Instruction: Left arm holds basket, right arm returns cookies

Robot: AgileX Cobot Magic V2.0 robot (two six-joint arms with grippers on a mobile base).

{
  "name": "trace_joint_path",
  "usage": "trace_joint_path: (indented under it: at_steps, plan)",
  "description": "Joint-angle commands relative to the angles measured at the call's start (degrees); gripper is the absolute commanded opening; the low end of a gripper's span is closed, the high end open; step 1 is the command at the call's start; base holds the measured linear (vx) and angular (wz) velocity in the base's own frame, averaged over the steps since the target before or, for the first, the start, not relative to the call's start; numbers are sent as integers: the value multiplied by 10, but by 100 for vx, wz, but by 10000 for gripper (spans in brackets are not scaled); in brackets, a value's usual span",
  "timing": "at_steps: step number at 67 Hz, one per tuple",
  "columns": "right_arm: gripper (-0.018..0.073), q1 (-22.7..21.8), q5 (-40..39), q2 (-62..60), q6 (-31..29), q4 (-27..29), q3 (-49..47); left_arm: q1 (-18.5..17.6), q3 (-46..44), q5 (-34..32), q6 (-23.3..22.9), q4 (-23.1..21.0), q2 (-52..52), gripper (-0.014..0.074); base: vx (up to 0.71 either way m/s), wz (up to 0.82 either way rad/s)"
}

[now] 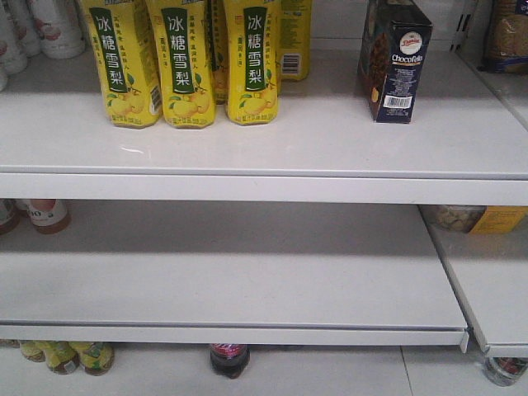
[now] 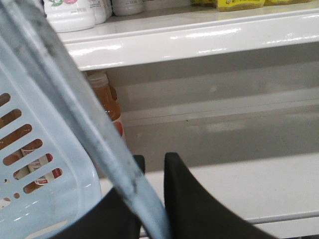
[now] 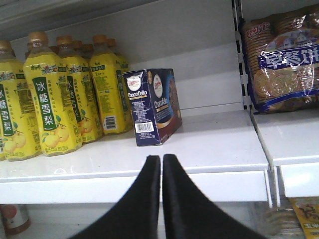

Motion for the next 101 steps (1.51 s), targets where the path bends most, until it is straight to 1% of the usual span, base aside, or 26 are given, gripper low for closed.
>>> trace_joint_path:
  at_steps: [1,8,15,23,35,38,101]
  plan:
    - [-8,0,0,8,-5,-24,-15,-1,-3,-78,5,9,-6,-6,0,0]
    - [-8,0,0,8,-5,-24,-15,-1,18,-103,2,9,-6,-6,0,0]
    - [-8,0,0,8,-5,-24,-15,-1,41,-126,-21,9,-6,-6,0,0]
    - [-8,0,0,8,-5,-24,-15,-1,63,-141,-38,9,-6,-6,0,0]
    - [-8,0,0,8,-5,-24,-15,-1,100,-170,-38,9,-6,-6,0,0]
    - [-8,0,0,8,-5,-24,-15,-1,100,-163,-38,9,-6,-6,0,0]
    - [-8,0,0,8,-5,-24,-15,-1,99,-163,-38,9,-5,-6,0,0]
